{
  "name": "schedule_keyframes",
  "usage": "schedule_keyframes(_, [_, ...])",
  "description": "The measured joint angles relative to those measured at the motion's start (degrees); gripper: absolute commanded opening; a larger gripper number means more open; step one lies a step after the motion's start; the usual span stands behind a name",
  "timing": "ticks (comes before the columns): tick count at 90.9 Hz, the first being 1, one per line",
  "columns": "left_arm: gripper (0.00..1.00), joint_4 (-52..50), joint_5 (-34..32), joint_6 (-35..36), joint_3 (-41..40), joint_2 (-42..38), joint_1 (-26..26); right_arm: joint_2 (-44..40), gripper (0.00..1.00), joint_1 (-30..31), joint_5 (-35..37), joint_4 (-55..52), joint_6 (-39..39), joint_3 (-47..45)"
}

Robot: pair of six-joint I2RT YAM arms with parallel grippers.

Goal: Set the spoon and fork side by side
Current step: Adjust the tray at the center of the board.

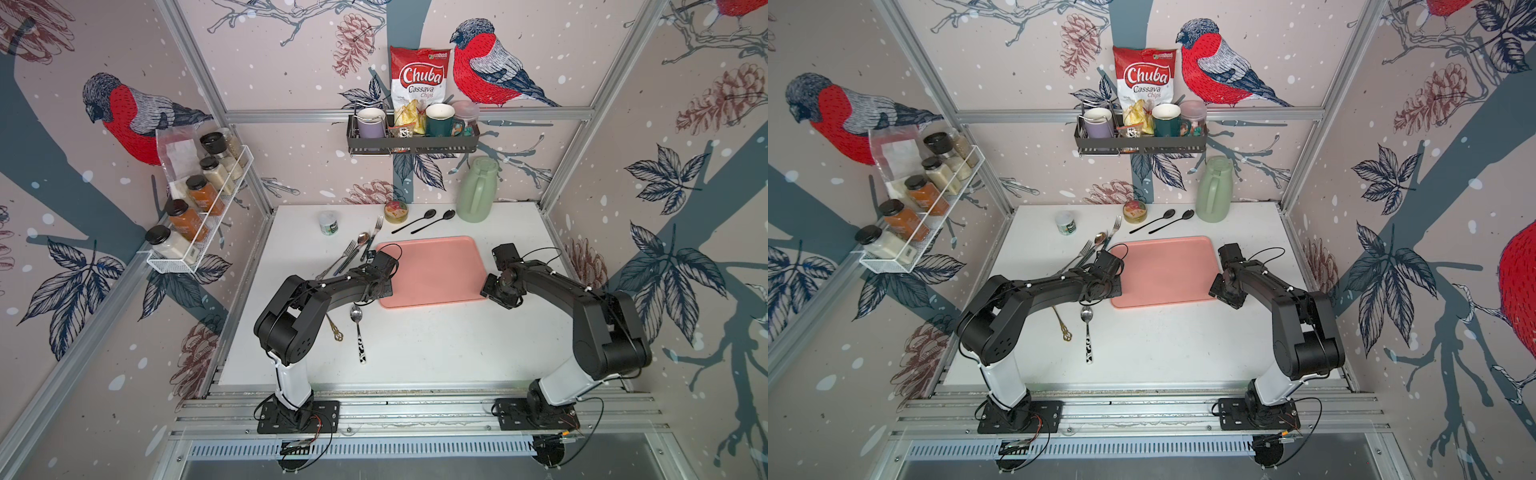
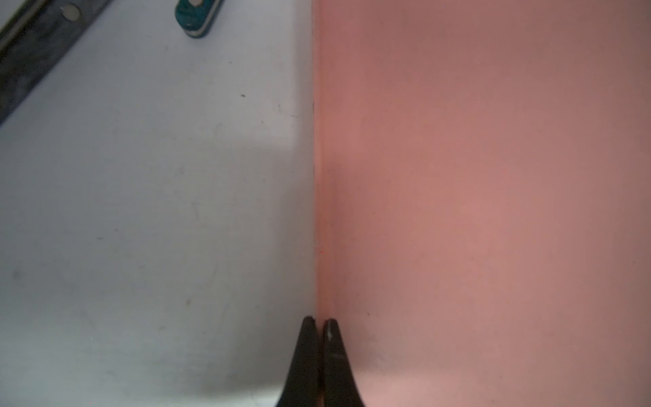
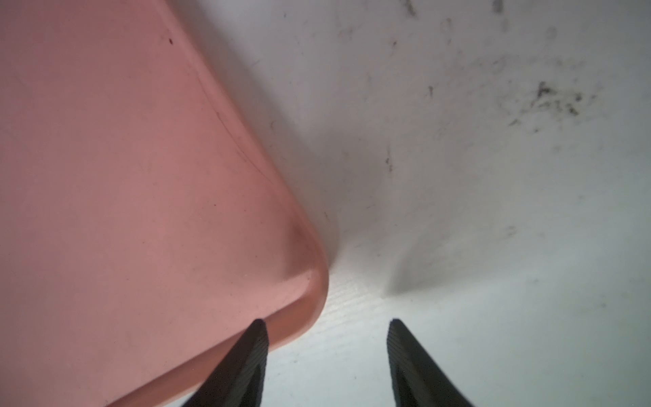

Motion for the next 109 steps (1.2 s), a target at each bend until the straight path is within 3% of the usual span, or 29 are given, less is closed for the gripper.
schedule_keyframes(32, [0.00,-3.67,1.66,3.50,-4.13,-4.55,-0.07,-1.49,0.57,-0.09,0.00,-0.13,-0.17,0.20])
schedule_keyframes(48, [0.31,-7.67,2.23,5.25,-4.92,-6.71,-0.11,-1.51,0.57,0.33,-0.07,-0.17,-0.15,0.33])
schedule_keyframes(69, [0.43,-16.04,-2.27,5.01,-3.67,-18.88,1.31,-4.68,0.58,3.19,0.00,-0.44,-0.11,1.99])
schedule_keyframes(87, [0.45,-19.26,-8.15,0.17,-11.17,-30.60,4.74,-8.68,0.58,5.88,0.20,-0.37,0.11,2.62])
schedule_keyframes(109, [0.40,-21.03,-10.12,-5.84,-18.82,-33.31,12.28,-9.84,0.58,7.78,0.76,-0.26,0.15,2.25])
